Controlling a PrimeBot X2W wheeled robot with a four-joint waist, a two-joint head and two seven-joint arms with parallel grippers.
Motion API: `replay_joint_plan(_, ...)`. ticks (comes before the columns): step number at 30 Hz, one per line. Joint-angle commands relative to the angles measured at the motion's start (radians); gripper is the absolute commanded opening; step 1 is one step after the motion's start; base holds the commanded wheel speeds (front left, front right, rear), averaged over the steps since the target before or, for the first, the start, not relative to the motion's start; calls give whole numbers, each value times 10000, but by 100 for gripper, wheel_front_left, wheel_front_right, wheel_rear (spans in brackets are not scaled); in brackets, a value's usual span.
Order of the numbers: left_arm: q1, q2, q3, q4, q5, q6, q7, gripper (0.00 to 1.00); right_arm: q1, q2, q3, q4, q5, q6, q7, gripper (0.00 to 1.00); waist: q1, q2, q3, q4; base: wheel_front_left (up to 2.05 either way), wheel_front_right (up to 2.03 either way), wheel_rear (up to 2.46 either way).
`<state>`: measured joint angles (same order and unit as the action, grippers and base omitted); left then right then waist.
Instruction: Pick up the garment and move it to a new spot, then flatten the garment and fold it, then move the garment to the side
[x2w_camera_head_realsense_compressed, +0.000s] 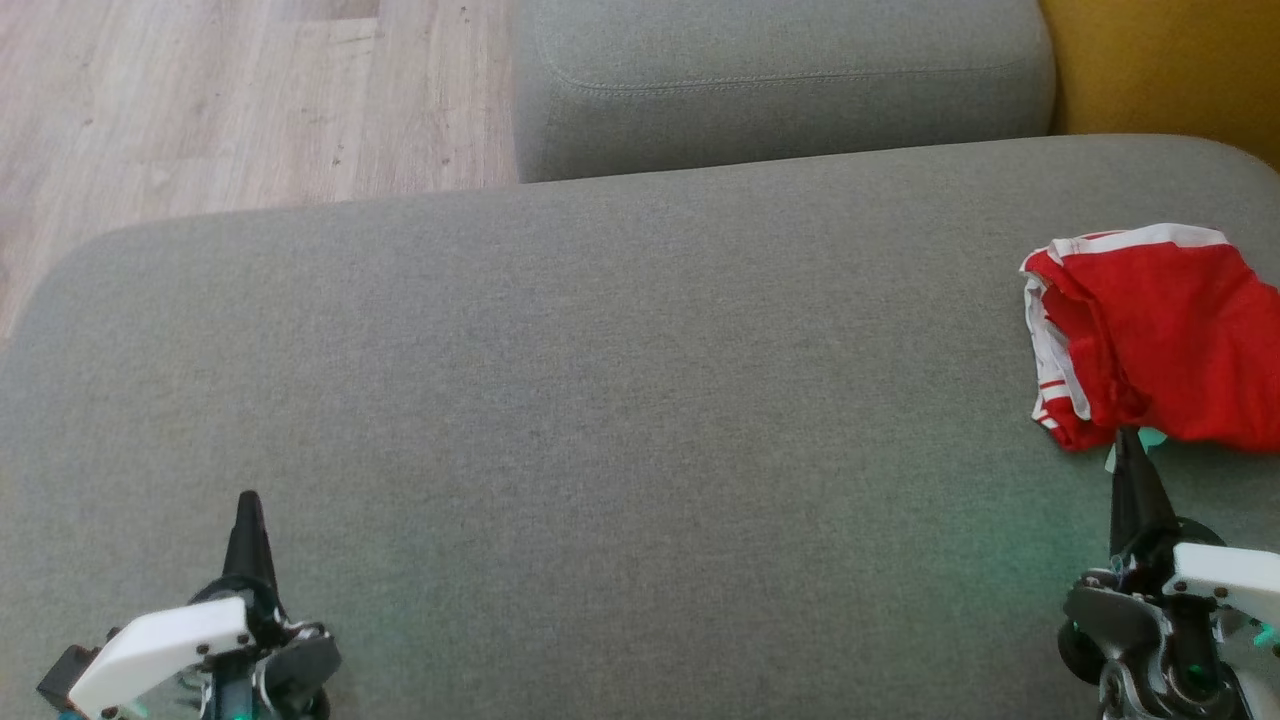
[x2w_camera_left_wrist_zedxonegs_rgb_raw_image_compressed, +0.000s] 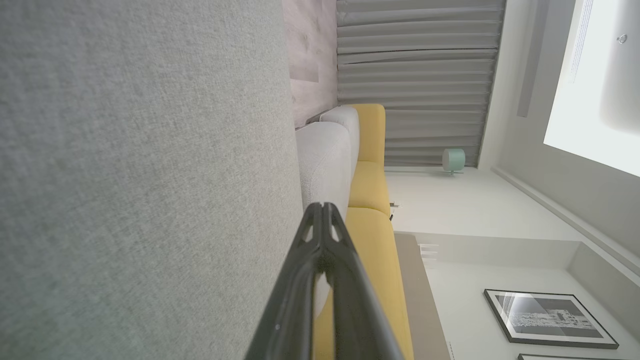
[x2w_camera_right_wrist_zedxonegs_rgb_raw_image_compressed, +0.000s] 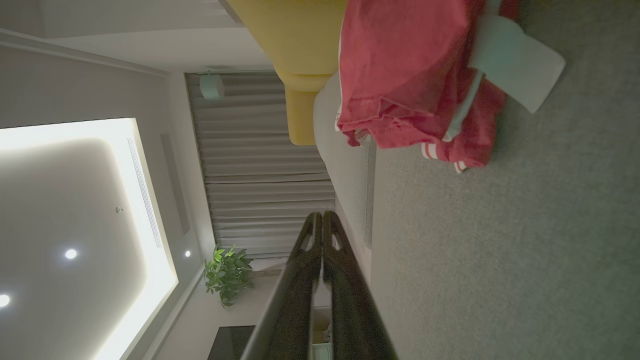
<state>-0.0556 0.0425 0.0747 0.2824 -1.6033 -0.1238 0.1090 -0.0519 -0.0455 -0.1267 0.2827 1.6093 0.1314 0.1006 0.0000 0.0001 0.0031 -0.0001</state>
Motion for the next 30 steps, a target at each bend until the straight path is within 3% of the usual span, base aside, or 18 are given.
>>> replay_joint_plan(1, -526, 77, 389, -369, -55, -69, 40, 0, -554, -101, 196, -383, 49, -7, 72, 0, 0, -1, 0, 1, 0, 0, 0)
replay_joint_plan(30, -525, 77, 388, -370, -55, -69, 40, 0, -556, -82, 168, -382, 26, -7, 94, 0, 0, -1, 0, 1, 0, 0, 0)
